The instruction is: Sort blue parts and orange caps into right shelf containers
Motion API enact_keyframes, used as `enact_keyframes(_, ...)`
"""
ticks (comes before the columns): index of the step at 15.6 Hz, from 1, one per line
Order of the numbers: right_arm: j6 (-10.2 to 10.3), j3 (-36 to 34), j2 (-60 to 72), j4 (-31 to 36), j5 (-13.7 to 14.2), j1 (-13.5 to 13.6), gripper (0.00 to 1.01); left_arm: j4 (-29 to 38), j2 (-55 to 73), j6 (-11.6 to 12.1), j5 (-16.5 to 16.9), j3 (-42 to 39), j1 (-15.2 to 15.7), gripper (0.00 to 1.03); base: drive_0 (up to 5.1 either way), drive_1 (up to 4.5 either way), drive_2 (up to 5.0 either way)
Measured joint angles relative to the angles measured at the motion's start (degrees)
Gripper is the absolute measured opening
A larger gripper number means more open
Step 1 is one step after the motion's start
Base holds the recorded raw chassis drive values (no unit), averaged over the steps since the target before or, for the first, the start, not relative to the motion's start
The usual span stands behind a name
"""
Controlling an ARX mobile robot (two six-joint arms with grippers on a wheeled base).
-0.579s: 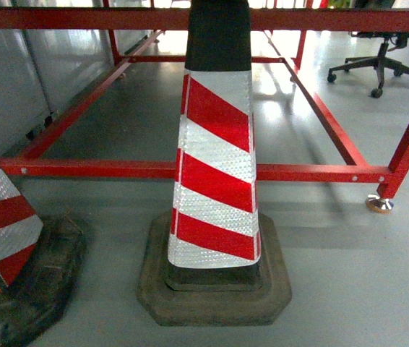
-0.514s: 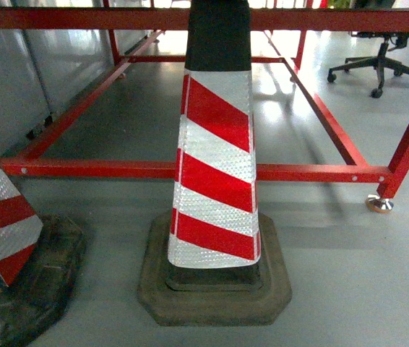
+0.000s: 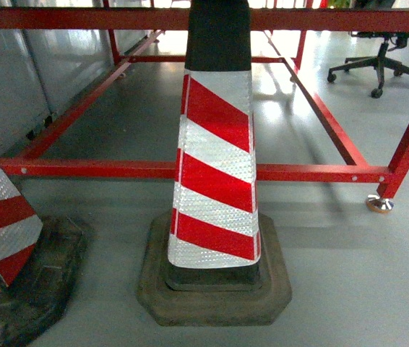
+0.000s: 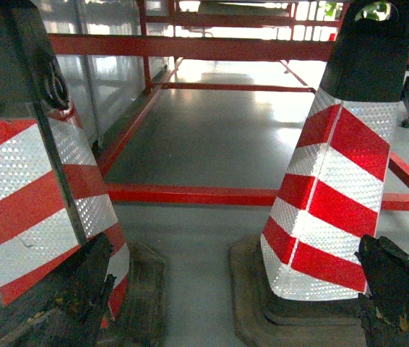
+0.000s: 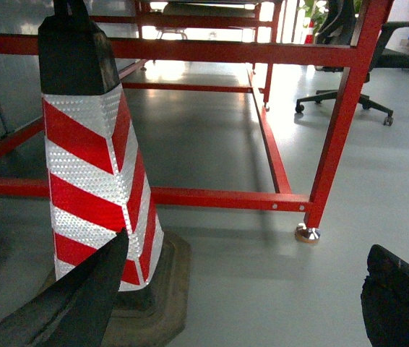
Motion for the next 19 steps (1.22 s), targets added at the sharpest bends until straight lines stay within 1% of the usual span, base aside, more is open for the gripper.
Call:
enact_keyframes(15, 0.0, 0.0, 0.0, 0.0, 0.1, 0.0, 0.98, -0.1, 0.0, 0.0, 0.1, 0.0, 0.0, 0.98, 0.0, 0.0, 0.0)
enact_keyframes(19, 0.3, 0.0, 0.0, 0.0, 0.1, 0.0, 0.98, 0.0, 0.0, 0.0, 0.0, 0.0, 0.0, 0.98, 0.0, 0.0, 0.0)
